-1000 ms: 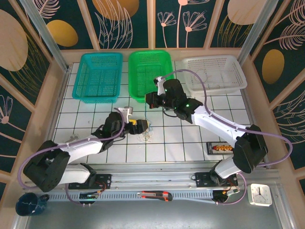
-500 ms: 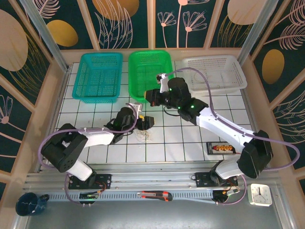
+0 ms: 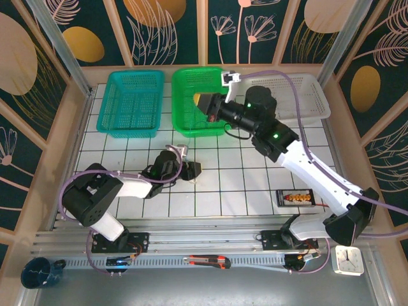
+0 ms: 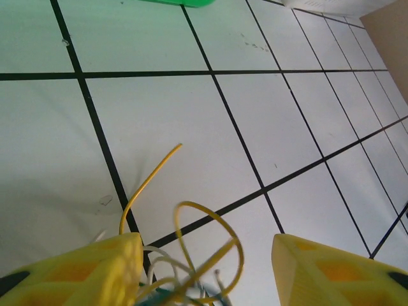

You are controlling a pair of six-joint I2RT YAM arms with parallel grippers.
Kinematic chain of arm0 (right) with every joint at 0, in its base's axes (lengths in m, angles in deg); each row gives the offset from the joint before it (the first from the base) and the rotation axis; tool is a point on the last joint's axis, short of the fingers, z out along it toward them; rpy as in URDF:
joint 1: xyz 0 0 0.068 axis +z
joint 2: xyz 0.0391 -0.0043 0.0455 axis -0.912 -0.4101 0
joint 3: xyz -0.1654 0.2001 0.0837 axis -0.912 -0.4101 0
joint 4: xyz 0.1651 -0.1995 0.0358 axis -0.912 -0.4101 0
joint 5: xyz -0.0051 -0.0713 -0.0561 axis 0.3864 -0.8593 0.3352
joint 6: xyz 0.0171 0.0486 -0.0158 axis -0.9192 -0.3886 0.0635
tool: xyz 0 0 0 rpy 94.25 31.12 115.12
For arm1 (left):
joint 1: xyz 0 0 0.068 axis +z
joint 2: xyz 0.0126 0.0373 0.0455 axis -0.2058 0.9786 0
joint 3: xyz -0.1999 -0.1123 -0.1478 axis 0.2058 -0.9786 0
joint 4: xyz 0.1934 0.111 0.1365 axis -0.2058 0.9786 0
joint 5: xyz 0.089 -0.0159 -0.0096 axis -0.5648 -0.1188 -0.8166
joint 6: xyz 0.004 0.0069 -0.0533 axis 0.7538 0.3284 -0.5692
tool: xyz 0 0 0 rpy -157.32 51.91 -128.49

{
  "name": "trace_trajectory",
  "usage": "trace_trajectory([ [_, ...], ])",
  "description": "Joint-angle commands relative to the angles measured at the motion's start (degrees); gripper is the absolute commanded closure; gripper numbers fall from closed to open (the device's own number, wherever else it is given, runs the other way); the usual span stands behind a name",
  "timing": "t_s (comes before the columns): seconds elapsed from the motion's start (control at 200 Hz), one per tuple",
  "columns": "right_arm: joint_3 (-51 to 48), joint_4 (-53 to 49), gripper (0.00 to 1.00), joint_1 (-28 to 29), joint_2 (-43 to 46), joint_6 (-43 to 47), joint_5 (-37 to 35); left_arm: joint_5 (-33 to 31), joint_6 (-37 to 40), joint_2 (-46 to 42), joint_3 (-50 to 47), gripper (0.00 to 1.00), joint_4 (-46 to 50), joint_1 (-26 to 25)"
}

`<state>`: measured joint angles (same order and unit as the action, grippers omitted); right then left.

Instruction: Untangle the cables

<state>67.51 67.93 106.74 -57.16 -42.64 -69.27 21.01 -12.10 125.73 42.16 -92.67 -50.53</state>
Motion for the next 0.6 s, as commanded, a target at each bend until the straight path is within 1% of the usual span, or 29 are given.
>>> trace_trajectory([
  [0.0, 3.36, 5.18, 1.0, -1.85, 1.65, -2.79, 2.23, 0.2, -0.91, 0.61, -1.15, 0.5, -2.98, -0.23],
  [0.07, 4.0, 6.69, 1.0, -3.11, 1.63, -4.33, 3.7, 0.25, -0.95, 0.69, -1.57, 0.53, -3.31, -0.23],
  [0.365, 8.03, 10.66, 1.0, -9.22, 2.26, -8.81, 7.2, 0.6, -1.83, 1.57, -2.58, 0.54, -4.56, -0.2],
  [0.42, 8.49, 11.14, 1.0, -9.23, 2.4, -9.42, 7.53, 0.65, -1.91, 1.66, -2.68, 0.55, -4.74, -0.24],
  [0.44, 8.65, 11.36, 1.0, -11.19, 2.44, -9.75, 7.79, 0.65, -1.86, 1.7, -2.62, 0.55, -4.74, -0.21],
  [0.596, 9.6, 13.46, 1.0, -15.33, 2.63, -12.25, 8.83, 0.78, -1.83, 2.09, -2.57, 0.55, -5.07, -0.22],
])
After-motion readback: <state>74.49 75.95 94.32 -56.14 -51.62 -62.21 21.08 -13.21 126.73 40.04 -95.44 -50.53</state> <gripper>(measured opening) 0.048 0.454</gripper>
